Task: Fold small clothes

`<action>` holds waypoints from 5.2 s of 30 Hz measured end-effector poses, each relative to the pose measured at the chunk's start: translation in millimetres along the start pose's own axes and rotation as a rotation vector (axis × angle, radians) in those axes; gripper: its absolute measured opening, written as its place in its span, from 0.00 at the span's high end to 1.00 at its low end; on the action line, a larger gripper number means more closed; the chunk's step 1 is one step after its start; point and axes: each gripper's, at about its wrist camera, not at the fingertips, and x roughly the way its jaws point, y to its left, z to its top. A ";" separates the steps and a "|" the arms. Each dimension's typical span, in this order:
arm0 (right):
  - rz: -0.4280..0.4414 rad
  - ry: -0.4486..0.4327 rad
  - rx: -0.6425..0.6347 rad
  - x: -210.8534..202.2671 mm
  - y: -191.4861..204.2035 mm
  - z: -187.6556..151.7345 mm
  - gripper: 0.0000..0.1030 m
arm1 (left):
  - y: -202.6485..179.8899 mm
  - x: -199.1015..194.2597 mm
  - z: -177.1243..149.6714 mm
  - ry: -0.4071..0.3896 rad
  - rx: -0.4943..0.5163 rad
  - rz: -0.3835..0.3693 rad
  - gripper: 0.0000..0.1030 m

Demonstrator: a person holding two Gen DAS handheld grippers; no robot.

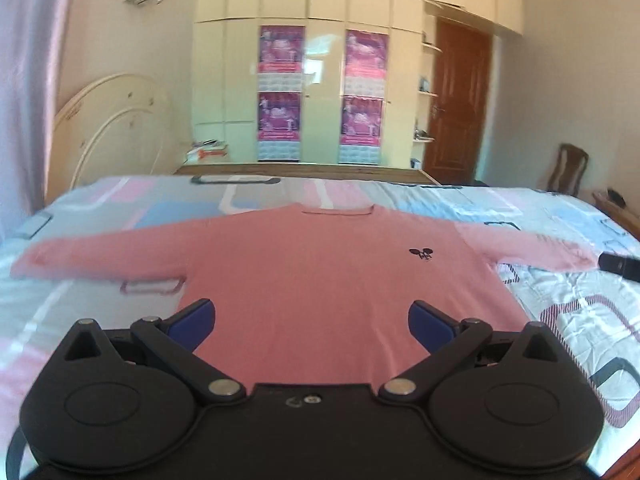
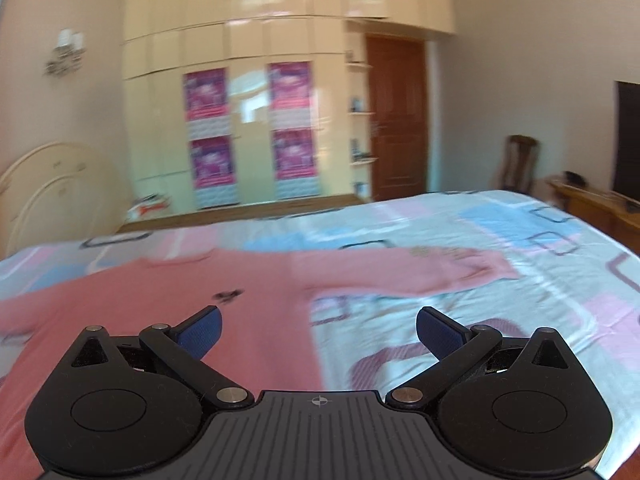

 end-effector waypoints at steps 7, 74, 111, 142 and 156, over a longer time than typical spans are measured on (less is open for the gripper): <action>-0.108 -0.013 0.054 40.1 -59.7 19.8 0.14 | -19.6 59.2 13.4 0.088 0.019 0.004 0.17; 0.395 0.205 -0.331 278.8 147.7 21.1 0.92 | 55.6 224.2 38.1 0.288 -0.176 0.158 0.18; -0.009 0.244 0.109 251.6 -23.9 25.9 0.80 | -10.2 316.9 93.3 0.214 -0.191 -0.165 0.94; 0.226 0.382 -0.063 278.2 22.8 2.5 0.79 | 60.4 332.0 45.7 0.289 -0.165 -0.084 0.84; 0.241 0.361 0.157 380.3 2.5 47.2 0.79 | 68.7 387.9 73.2 0.306 -0.240 -0.156 0.94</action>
